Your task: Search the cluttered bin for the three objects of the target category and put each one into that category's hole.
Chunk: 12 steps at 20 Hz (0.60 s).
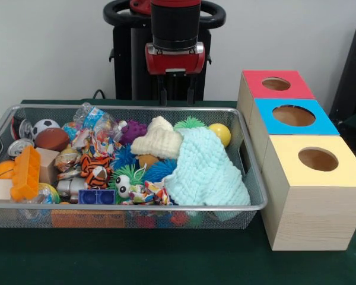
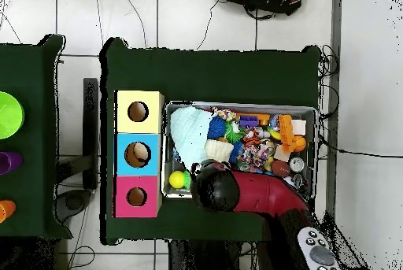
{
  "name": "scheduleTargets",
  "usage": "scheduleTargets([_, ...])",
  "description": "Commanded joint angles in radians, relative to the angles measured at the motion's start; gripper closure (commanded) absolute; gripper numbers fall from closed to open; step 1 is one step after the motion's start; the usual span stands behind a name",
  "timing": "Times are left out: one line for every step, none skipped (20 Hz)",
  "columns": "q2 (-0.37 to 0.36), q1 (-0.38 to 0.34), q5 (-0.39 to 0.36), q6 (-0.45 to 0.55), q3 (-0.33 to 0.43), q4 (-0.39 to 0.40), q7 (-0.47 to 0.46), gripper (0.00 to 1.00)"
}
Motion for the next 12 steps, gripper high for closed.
scheduleTargets([0.054,-0.005,-0.054,0.029,0.079,-0.152,-0.014,0.0])
scheduleTargets([0.071,-0.012,-0.057,0.029,0.086,-0.175,-0.026,0.0])
scheduleTargets([0.087,-0.017,-0.058,0.03,0.094,-0.198,-0.037,0.0])
scheduleTargets([0.097,-0.022,-0.06,0.031,0.098,-0.216,-0.046,0.0])
scheduleTargets([0.104,-0.023,-0.062,0.026,0.099,-0.231,-0.047,0.0])
scheduleTargets([0.112,-0.025,-0.062,0.02,0.103,-0.243,-0.049,0.0])
scheduleTargets([0.124,-0.036,-0.061,0.018,0.111,-0.255,-0.057,0.0])
scheduleTargets([0.135,-0.044,-0.062,0.013,0.118,-0.265,-0.062,0.0])
scheduleTargets([0.144,-0.048,-0.065,0.009,0.123,-0.274,-0.066,0.0])
scheduleTargets([0.152,-0.052,-0.069,0.001,0.124,-0.282,-0.066,0.0])
scheduleTargets([0.158,-0.054,-0.073,-0.001,0.125,-0.29,-0.068,0.0])
scheduleTargets([0.165,-0.058,-0.078,-0.002,0.128,-0.296,-0.072,0.0])
